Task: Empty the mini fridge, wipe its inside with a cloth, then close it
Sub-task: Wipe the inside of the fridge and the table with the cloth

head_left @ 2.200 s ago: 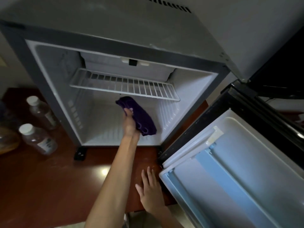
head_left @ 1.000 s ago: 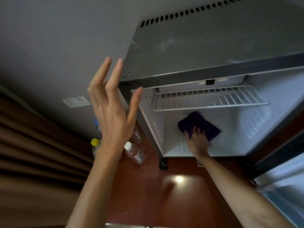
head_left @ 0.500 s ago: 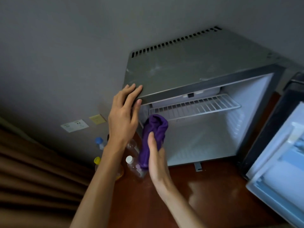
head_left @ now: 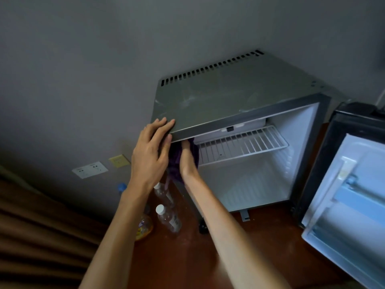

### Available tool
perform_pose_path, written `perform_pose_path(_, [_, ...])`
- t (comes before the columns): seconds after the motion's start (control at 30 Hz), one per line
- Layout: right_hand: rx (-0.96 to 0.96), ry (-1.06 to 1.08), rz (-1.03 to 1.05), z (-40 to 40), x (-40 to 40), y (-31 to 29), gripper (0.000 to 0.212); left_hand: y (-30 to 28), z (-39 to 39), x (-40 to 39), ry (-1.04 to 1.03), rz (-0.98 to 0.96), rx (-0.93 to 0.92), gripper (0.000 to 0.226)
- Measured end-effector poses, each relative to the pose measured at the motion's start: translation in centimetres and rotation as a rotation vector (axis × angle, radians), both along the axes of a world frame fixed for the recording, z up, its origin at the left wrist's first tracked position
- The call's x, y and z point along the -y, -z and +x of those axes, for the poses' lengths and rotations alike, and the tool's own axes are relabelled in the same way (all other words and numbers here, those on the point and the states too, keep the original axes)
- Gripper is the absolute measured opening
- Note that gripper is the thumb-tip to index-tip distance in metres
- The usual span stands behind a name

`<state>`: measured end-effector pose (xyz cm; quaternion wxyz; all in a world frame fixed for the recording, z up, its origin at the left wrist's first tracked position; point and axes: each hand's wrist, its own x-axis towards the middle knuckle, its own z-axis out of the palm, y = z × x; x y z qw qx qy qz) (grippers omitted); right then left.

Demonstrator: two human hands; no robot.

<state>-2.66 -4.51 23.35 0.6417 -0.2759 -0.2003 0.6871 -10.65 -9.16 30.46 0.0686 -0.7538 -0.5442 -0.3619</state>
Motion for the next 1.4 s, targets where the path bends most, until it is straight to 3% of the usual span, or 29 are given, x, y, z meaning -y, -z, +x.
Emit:
perform_pose_path(0.1, [-0.111,-0.018,0.039,-0.7,2.9,0.5,0.048,0.1,0.0,-0.2,0.001,0.005,-0.001,0.039])
perform_pose_path(0.2, [-0.277,-0.072,-0.102,0.7,0.7,-1.3,0.054,0.2,-0.3,-0.4,0.019,-0.001,0.003,0.04])
perform_pose_path(0.37, [-0.68,-0.013,-0.111,5.4,-2.7,-4.0,0.044,0.2,-0.7,-0.7,0.014,-0.006,0.001,0.04])
perform_pose_path(0.47, [-0.726,-0.062,-0.033,5.9,0.4,-2.8,0.064,0.5,-0.4,-0.7,0.005,0.006,0.013,0.041])
perform_pose_path(0.5, [-0.739,-0.071,-0.034,6.1,1.5,-2.0,0.063,0.6,-0.3,-0.8,0.003,0.011,0.011,0.04])
perform_pose_path(0.83, [-0.616,0.058,-0.082,7.4,-1.8,-4.4,0.049,-1.6,1.3,0.0,-0.161,0.014,-0.271,0.043])
perform_pose_path(1.03, [-0.588,-0.039,-0.07,9.6,1.3,-1.0,0.039,-0.9,1.3,0.4,-0.149,-0.017,-0.205,0.043])
perform_pose_path(1.1, [-0.542,0.031,-0.051,11.9,1.1,-1.1,0.035,-0.9,1.3,0.3,-0.156,-0.033,-0.185,0.044])
perform_pose_path(1.17, [-0.473,0.148,-0.099,14.5,-0.2,-2.1,0.052,-0.9,1.4,0.3,-0.158,-0.039,-0.164,0.045])
perform_pose_path(1.3, [-0.451,0.367,-0.088,18.5,-3.1,-3.9,0.053,-0.5,1.7,0.3,-0.164,-0.034,-0.122,0.043])
perform_pose_path(1.4, [-0.388,0.305,-0.088,19.1,-2.9,-2.4,0.051,0.0,1.8,0.2,-0.168,-0.016,-0.095,0.042])
